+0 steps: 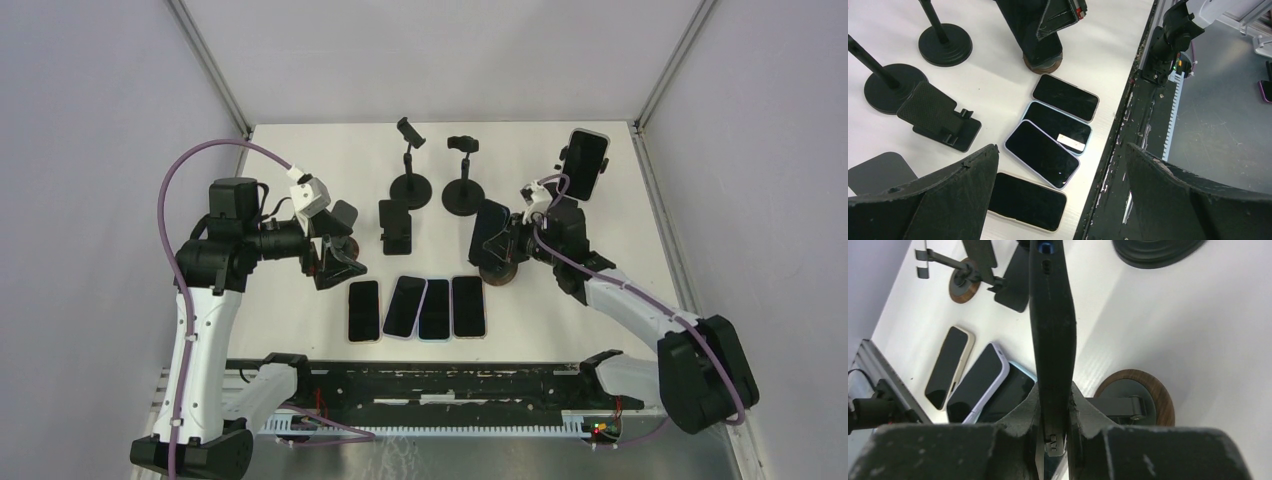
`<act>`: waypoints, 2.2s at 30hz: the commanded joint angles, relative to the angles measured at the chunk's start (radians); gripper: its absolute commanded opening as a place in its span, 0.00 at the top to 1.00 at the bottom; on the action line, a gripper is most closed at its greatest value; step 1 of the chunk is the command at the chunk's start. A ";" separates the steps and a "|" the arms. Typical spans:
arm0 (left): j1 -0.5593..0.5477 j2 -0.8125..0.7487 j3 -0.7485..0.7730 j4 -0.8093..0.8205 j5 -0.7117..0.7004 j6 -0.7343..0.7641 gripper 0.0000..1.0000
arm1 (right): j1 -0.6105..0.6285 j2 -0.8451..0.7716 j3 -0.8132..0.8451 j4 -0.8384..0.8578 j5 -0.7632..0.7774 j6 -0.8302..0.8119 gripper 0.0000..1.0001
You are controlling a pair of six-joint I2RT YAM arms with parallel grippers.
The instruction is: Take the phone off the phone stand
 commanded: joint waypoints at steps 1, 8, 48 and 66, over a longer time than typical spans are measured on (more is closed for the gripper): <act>0.003 -0.001 0.003 -0.003 0.026 0.039 0.01 | 0.007 0.084 0.113 0.273 -0.190 0.114 1.00; 0.003 0.003 0.015 -0.008 0.020 0.047 0.01 | 0.031 0.282 0.226 0.380 -0.244 0.138 1.00; 0.003 0.002 0.010 -0.077 0.006 0.139 0.01 | 0.086 0.556 0.486 0.223 -0.023 -0.013 0.27; 0.003 0.016 0.011 -0.119 0.017 0.179 0.02 | 0.086 0.566 0.604 0.297 -0.144 0.102 0.97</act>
